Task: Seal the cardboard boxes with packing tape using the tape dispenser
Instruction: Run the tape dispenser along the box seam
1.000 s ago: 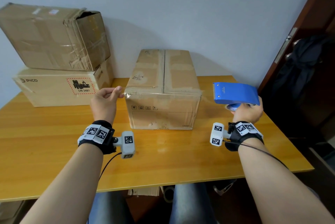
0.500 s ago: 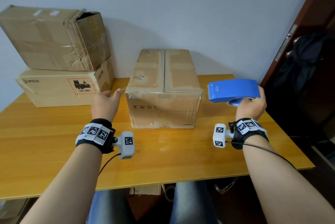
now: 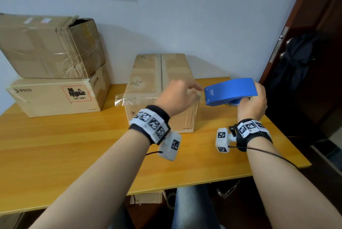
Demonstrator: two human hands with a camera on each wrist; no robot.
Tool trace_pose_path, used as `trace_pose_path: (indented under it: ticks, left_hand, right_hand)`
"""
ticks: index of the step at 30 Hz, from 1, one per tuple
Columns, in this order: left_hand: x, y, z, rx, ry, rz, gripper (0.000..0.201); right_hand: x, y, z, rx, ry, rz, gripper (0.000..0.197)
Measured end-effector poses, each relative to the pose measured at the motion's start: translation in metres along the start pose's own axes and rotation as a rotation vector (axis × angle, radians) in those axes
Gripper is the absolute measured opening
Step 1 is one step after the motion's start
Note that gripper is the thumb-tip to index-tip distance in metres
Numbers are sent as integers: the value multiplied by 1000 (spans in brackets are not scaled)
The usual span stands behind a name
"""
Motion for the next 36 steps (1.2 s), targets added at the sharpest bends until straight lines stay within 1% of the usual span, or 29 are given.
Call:
trace_pose_path:
  ticks: [2, 3, 6, 9, 12, 14, 15, 17, 18, 20, 23, 25, 28, 36]
  left_hand:
    - [25, -4, -5, -11, -35, 166, 41]
    - [33, -5, -7, 2, -71, 216, 47]
    - [48, -6, -7, 62, -233, 293, 57]
    - [53, -5, -5, 89, -364, 362, 57]
    - [54, -8, -10, 91, -405, 346, 52]
    - [56, -10, -10, 73, -433, 343, 51]
    - [58, -12, -9, 68, -444, 336, 49]
    - [59, -13, -8, 63, -442, 312, 43]
    - [59, -13, -7, 58, -431, 304, 43]
    - [56, -13, -7, 47, -412, 297, 45]
    - [55, -14, -6, 50, -403, 265, 42]
    - [54, -15, -7, 49, -388, 245, 39]
    - [51, -16, -12, 57, -405, 241, 34]
    - [46, -18, -15, 66, -400, 240, 35]
  right_hand:
    - [-1, 0, 3, -18, 24, 14, 39]
    - [-1, -1, 3, -28, 37, 18, 39]
    - [-1, -4, 7, -72, 76, 25, 39]
    - [0, -8, 15, -160, 122, 44, 37]
    - [0, -11, 23, -242, 101, 56, 38]
    - [-2, -13, 30, -234, 41, 48, 40]
    - [-2, -14, 33, -203, 12, 45, 43]
    - [-2, -17, 40, -134, -29, 53, 55]
    - [-2, -18, 43, -130, -39, 63, 62]
    - [-2, -19, 49, -203, -42, 90, 70]
    - [0, -19, 54, -382, -34, 91, 69]
    - [2, -19, 58, -432, -13, 79, 67]
    - [2, -20, 65, -452, 37, 69, 65]
    - [4, -21, 69, -430, 79, 78, 64]
Point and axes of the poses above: each hand's wrist, its own y-axis away from the middle knuckle, its own x-axis out of the palm, z = x × y, the point moved 3 cm from there along -y, towards the middle knuckle, and after that the axes turned 9 degrees about -z, right-handed, at the moved point
